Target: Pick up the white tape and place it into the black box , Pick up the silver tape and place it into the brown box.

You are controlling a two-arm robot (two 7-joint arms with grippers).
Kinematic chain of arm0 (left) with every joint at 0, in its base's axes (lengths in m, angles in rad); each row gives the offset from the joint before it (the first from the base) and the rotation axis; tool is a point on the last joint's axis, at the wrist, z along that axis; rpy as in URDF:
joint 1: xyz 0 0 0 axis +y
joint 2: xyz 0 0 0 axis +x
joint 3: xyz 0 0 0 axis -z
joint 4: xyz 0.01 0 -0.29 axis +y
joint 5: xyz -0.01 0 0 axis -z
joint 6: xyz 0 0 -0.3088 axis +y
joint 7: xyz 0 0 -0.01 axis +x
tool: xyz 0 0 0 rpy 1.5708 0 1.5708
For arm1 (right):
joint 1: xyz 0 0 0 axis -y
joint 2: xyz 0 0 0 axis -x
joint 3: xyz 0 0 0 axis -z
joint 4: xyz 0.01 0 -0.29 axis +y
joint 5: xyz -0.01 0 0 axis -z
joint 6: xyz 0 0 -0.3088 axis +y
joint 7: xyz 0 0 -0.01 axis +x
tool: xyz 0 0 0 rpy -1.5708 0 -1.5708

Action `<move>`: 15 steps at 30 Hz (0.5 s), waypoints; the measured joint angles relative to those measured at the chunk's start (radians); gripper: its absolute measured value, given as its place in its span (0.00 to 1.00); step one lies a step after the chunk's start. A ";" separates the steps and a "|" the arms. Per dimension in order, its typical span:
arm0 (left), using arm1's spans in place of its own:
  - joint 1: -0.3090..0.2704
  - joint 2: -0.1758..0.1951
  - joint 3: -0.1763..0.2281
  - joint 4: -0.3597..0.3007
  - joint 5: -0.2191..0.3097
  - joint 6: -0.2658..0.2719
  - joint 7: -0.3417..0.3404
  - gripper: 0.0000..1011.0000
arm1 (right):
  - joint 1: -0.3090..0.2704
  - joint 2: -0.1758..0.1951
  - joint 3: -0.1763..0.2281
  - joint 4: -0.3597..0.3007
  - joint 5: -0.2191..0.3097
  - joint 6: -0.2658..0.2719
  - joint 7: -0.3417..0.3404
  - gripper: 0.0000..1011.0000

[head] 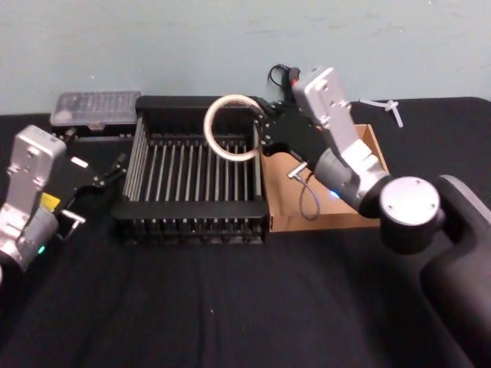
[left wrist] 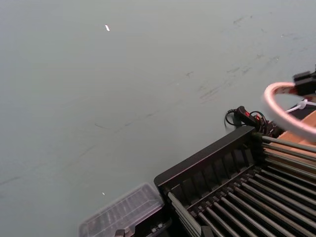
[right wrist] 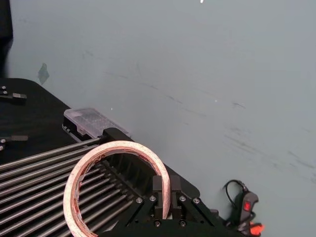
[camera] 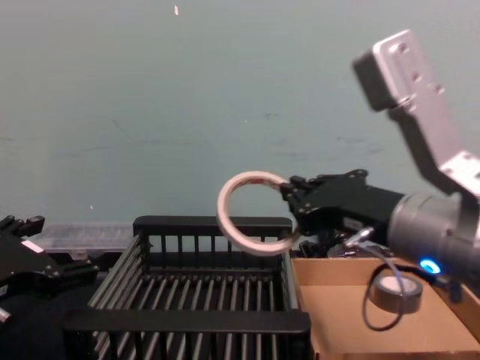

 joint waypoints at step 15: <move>0.000 0.000 0.000 0.000 0.000 0.000 0.000 0.99 | 0.095 -0.096 -0.041 0.240 -0.118 -0.134 -0.043 0.09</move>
